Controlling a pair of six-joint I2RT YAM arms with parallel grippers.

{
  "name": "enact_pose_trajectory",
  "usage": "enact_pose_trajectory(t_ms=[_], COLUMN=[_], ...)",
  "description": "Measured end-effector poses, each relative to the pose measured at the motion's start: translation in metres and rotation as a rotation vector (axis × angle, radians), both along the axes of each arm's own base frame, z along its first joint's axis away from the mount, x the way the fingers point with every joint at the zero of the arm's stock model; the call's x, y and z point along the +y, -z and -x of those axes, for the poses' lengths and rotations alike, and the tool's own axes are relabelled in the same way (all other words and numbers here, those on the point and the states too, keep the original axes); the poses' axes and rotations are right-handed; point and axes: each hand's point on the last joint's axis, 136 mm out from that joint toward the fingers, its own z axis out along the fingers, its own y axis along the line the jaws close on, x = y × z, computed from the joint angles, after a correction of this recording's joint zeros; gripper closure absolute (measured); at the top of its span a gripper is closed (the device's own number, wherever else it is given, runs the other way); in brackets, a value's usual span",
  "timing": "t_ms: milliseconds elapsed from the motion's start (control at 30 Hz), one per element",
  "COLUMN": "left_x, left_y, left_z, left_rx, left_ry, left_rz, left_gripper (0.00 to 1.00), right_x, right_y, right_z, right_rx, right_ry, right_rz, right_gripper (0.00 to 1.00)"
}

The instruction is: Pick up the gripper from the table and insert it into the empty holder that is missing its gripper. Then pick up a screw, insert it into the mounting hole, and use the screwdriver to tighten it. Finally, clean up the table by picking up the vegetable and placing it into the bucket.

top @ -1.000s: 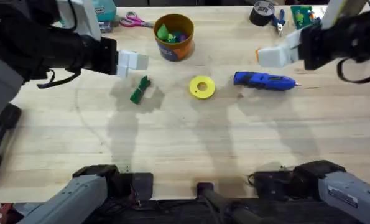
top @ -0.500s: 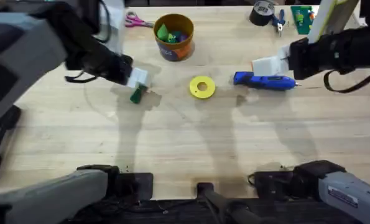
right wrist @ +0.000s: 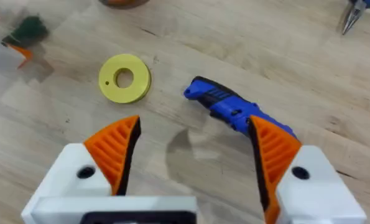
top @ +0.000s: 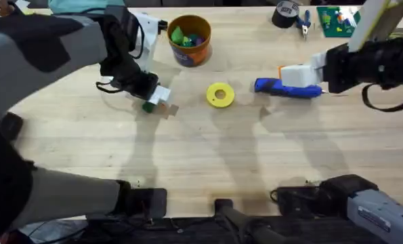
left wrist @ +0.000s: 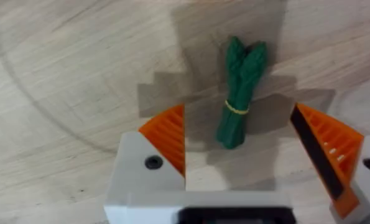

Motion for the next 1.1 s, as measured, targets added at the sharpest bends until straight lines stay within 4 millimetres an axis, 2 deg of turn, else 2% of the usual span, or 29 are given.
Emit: enact_pose_trajectory(t_ms=[167, 233, 300, 333, 500, 533, 767, 867, 967, 1100], left_x=[0.000, -0.001, -0.001, -0.001, 0.000, 0.000, 0.001, 0.005, 0.007, 0.005], left_y=[0.018, 0.018, 0.018, 0.018, 0.017, 0.017, 0.016, 0.006, -0.018, -0.071], left_z=[0.000, -0.003, -0.005, -0.005, -0.005, -0.006, -0.008, -0.015, -0.034, -0.062], left_rx=[0.046, 0.043, 0.035, 0.035, 0.034, 0.032, 0.027, 0.013, -0.045, -0.179], left_ry=[0.000, 0.003, 0.002, 0.003, 0.004, 0.007, -0.003, -0.028, -0.049, -0.056], left_rz=[-0.004, -0.002, -0.002, -0.002, -0.004, -0.004, -0.004, -0.002, 0.004, 0.019], left_gripper=[0.015, 0.010, 0.081, 0.156, 0.930, 0.975, 0.985, 0.985, 0.985, 0.985], right_x=[0.000, 0.000, 0.000, 0.000, 0.000, 0.000, 0.000, 0.000, 0.000, 0.001], right_y=[0.000, 0.000, 0.000, 0.000, 0.000, 0.000, 0.000, 0.000, -0.002, -0.003], right_z=[0.000, 0.000, 0.000, 0.000, 0.000, 0.000, 0.000, 0.000, -0.002, -0.003], right_rx=[0.001, 0.001, 0.001, 0.001, 0.000, 0.000, 0.000, -0.003, -0.013, -0.017], right_ry=[0.000, 0.000, 0.000, 0.000, 0.000, 0.000, 0.000, 0.000, 0.000, 0.000], right_rz=[0.000, 0.000, 0.000, 0.000, 0.000, 0.000, 0.000, 0.000, -0.002, -0.003], right_gripper=[0.005, 0.005, 0.005, 0.005, 0.004, 0.004, 0.004, 0.005, 0.004, 0.004])
